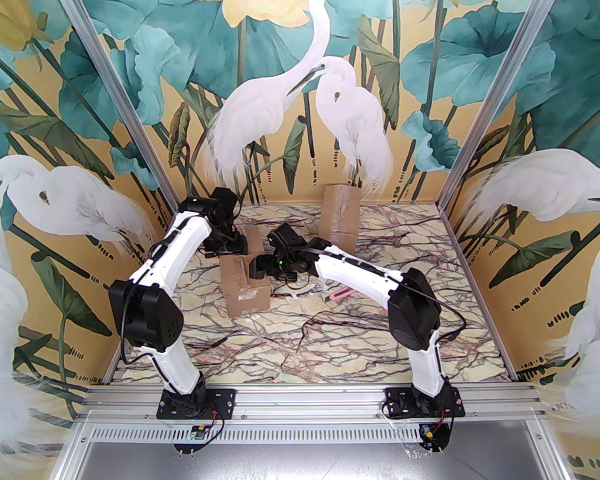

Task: Unpack the express box

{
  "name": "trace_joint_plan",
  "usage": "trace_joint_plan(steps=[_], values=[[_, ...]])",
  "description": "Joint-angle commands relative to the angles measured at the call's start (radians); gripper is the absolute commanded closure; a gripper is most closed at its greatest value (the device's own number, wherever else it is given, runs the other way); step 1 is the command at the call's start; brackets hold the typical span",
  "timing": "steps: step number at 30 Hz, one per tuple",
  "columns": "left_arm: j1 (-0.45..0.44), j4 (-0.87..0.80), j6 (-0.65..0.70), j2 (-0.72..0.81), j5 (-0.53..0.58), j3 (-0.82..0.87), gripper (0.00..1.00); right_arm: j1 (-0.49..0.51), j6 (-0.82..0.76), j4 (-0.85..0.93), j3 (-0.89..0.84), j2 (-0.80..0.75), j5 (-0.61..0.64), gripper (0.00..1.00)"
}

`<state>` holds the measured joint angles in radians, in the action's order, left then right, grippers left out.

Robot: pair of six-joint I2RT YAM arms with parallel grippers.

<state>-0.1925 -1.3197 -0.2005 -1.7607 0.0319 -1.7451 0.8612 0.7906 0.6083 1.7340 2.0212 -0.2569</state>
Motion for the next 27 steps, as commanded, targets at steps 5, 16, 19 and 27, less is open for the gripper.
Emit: trace_joint_plan(steps=[5,16,19,27], values=[[0.03,0.087,0.074,0.121,-0.19,0.08,0.45,-0.047,0.036,0.078,-0.058,0.021,0.053,0.16],[0.033,0.118,0.116,0.127,-0.328,0.08,0.53,-0.084,0.044,0.037,-0.08,-0.017,0.048,0.16],[0.033,0.128,0.119,0.123,-0.355,0.095,0.54,-0.088,-0.006,0.044,-0.042,-0.038,0.094,0.15],[0.009,0.17,0.106,0.113,-0.416,0.127,0.55,-0.111,-0.093,0.07,0.12,0.036,0.122,0.14]])
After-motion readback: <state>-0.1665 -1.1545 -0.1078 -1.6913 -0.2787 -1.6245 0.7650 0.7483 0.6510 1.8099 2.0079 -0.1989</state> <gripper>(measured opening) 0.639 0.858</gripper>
